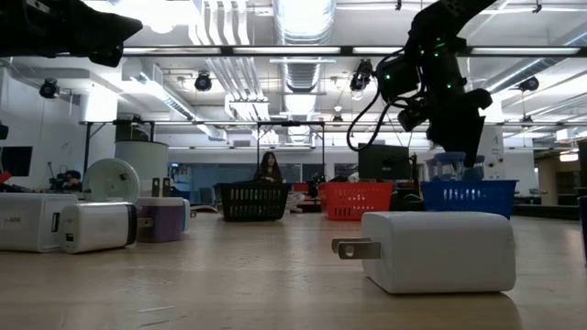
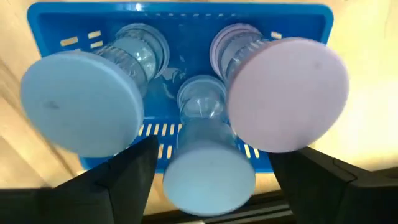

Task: Pick & Place Office items
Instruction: Put the left violet digital clock into the red bin

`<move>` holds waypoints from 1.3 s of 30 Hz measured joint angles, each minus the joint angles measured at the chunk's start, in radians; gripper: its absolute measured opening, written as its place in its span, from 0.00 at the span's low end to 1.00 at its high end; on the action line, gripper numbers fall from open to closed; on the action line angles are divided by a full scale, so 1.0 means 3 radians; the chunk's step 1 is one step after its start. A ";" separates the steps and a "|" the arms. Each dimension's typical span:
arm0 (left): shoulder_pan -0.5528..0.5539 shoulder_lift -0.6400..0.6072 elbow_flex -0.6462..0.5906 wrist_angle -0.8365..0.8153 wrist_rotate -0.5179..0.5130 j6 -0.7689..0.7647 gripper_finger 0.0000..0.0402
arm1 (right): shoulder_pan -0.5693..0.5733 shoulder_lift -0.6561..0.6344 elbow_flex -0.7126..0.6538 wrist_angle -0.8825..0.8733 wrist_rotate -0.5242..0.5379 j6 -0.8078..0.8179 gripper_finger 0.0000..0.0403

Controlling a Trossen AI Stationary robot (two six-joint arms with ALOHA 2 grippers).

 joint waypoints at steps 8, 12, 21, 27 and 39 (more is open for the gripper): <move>0.0000 0.0000 0.0000 0.0000 0.0000 -0.0006 0.03 | 0.0000 -0.0079 0.0182 -0.0562 -0.0004 0.0187 0.78; 0.0001 0.0000 0.0000 0.0000 0.0000 -0.0007 0.03 | 0.0000 -0.0283 0.0228 -0.0661 -0.0005 0.0208 0.75; 0.0000 0.0000 -0.0040 0.0045 0.0000 -0.0006 0.03 | 0.0001 -0.1314 0.0129 0.0307 -0.0283 0.0045 0.57; 0.0000 0.0000 -0.0042 0.0055 0.0000 -0.0006 0.03 | 0.0001 -0.2094 -0.0188 0.1420 -0.0691 0.0160 0.38; 0.0000 0.0000 -0.0042 0.0074 0.0000 -0.0006 0.03 | 0.0002 -0.3237 -0.1626 0.3324 -0.1087 0.0667 0.03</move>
